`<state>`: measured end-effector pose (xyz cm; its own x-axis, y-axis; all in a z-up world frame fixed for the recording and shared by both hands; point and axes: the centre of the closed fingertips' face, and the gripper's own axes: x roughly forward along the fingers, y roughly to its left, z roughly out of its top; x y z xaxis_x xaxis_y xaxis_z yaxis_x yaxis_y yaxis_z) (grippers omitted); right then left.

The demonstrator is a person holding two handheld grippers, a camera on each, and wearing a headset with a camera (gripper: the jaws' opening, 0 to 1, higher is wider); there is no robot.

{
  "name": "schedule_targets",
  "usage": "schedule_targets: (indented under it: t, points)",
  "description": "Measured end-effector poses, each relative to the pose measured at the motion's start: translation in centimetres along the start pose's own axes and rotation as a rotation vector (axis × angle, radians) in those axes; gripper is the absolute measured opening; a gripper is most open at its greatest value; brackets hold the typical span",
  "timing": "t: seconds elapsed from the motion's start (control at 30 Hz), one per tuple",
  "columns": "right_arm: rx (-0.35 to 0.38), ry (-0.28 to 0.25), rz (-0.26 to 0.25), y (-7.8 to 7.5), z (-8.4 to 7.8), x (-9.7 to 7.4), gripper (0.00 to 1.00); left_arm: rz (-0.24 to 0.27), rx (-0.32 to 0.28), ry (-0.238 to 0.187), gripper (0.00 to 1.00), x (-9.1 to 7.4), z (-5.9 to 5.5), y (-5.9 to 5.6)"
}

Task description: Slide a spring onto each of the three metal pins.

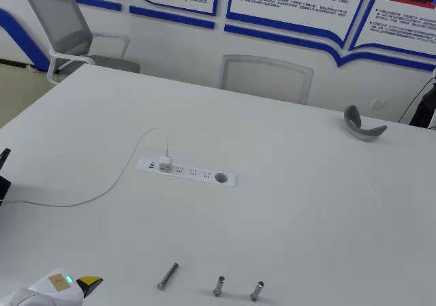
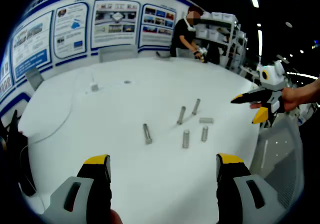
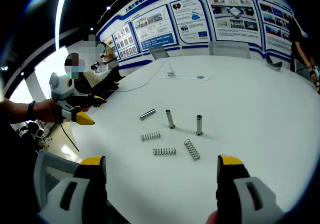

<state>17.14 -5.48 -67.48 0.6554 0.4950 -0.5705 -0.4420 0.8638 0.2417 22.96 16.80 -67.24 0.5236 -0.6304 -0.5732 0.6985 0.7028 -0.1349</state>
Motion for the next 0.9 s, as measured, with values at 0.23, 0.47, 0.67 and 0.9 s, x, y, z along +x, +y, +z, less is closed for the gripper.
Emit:
schedule_targets:
  t: [0.23,0.47,0.67,0.9]
  points:
    - [0.017,-0.016,0.013,0.44,0.61,0.09,0.92,-0.007,0.001,0.005,0.87,0.08,-0.04,0.04]
    - [0.017,-0.014,0.008,0.36,0.45,0.14,0.92,-0.015,0.008,0.015,0.88,0.34,-0.36,0.00]
    - [0.026,-0.020,-0.011,-0.27,0.48,0.04,0.93,-0.020,0.008,0.022,0.88,0.41,-0.55,0.11]
    - [0.033,-0.021,-0.019,-0.45,0.23,-0.27,0.93,-0.029,0.010,0.028,0.87,0.74,-0.50,0.01]
